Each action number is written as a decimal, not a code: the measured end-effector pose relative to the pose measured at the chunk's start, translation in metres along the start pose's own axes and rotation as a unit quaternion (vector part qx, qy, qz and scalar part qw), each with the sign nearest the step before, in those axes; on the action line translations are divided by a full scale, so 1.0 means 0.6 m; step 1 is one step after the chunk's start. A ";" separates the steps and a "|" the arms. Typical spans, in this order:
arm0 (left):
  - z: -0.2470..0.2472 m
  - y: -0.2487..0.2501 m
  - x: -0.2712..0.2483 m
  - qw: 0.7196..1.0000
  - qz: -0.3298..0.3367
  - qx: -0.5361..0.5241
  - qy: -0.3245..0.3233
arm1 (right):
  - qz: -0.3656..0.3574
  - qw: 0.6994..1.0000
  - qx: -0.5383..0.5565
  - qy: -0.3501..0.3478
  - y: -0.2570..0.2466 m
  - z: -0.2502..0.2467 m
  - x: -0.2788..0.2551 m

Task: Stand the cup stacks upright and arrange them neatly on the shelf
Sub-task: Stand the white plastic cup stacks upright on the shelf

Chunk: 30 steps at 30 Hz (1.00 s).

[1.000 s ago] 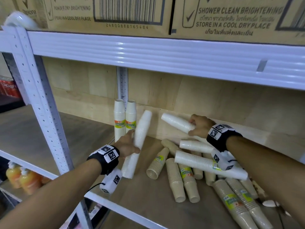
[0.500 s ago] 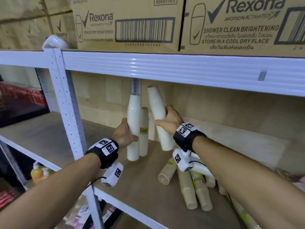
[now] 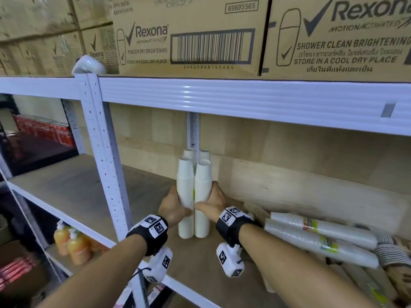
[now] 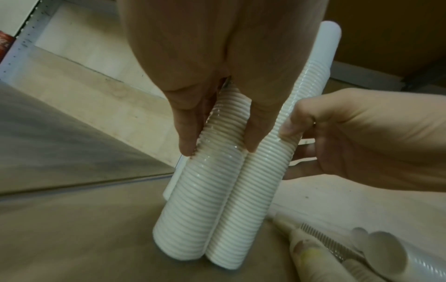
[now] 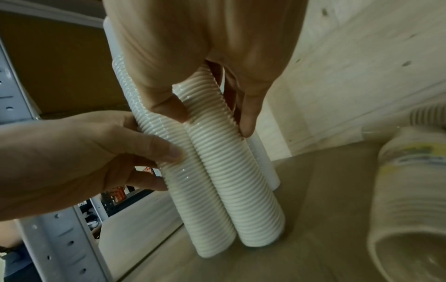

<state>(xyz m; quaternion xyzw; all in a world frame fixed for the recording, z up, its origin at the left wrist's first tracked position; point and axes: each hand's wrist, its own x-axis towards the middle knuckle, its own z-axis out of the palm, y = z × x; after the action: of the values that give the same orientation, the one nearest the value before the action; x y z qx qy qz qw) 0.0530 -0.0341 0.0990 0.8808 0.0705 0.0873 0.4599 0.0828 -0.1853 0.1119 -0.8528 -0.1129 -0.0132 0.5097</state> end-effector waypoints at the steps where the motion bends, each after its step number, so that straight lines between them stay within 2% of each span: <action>1: 0.004 -0.006 -0.001 1.000 -0.002 -0.002 -0.003 | 0.003 1.000 0.005 -0.005 0.005 0.003 -0.001; 8: 0.015 -0.023 -0.004 1.000 0.013 -0.012 -0.026 | 0.000 1.000 0.021 -0.022 0.024 0.000 -0.005; 15: -0.023 0.022 0.006 0.995 0.079 -0.057 0.034 | -0.027 1.000 0.008 -0.011 0.000 -0.033 0.011; 23: -0.072 0.095 0.032 0.985 0.124 -0.036 0.113 | -0.081 0.996 -0.014 0.043 -0.059 -0.067 0.040; 27: -0.076 0.102 0.042 0.984 0.123 -0.011 0.125 | -0.098 0.993 -0.038 0.055 -0.072 -0.068 0.050; 30: -0.078 0.097 0.045 0.985 0.131 -0.016 0.107 | -0.095 0.993 -0.050 0.040 -0.075 -0.072 0.049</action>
<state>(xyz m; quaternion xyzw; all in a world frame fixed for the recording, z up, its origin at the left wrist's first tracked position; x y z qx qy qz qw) 0.0718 -0.0242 0.1758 0.8605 0.0015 0.2416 0.4486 0.1065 -0.1975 0.1757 -0.8614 -0.1725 -0.1014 0.4669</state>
